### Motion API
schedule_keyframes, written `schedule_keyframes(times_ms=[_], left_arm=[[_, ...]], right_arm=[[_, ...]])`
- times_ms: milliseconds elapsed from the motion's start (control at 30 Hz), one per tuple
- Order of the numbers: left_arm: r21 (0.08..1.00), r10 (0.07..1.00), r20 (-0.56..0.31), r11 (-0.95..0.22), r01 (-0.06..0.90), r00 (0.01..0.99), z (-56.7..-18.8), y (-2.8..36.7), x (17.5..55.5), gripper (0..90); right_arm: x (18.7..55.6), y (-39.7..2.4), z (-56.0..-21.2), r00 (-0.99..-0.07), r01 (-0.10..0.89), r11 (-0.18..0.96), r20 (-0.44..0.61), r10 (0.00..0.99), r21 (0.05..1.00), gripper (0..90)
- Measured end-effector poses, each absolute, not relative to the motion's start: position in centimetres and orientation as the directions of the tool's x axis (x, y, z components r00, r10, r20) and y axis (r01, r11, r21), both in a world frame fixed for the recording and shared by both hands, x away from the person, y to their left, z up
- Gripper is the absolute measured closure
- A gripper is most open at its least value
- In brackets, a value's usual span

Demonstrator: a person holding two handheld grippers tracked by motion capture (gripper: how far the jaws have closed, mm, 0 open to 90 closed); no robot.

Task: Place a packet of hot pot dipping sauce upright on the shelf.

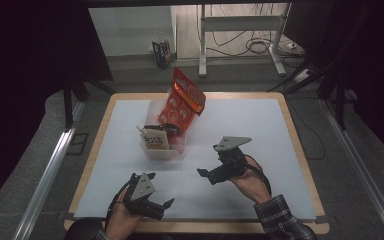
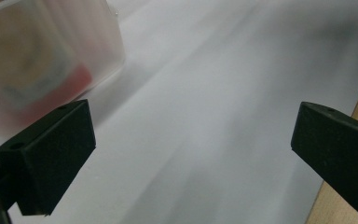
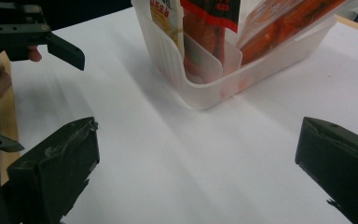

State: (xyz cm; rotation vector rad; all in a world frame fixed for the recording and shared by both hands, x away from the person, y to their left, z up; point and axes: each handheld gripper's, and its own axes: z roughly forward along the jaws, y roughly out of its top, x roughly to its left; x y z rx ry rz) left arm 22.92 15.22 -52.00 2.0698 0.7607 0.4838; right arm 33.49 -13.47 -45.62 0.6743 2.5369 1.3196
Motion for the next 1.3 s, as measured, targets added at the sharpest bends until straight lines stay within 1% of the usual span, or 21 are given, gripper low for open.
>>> schedule_keyframes(times_ms=[600,1300], left_arm=[[0.826,0.673,0.061,-0.448,0.341,0.737,-52.0,15.3,23.0,0.0],[0.823,0.672,0.057,-0.45,0.346,0.738,-52.0,15.2,23.0,0.0]], right_arm=[[32.9,-15.0,-46.0,-0.869,0.293,0.516,-0.001,0.495,0.805,0.0],[32.6,-16.7,-46.4,-0.853,0.312,0.515,-0.003,0.521,0.799,0.0]])
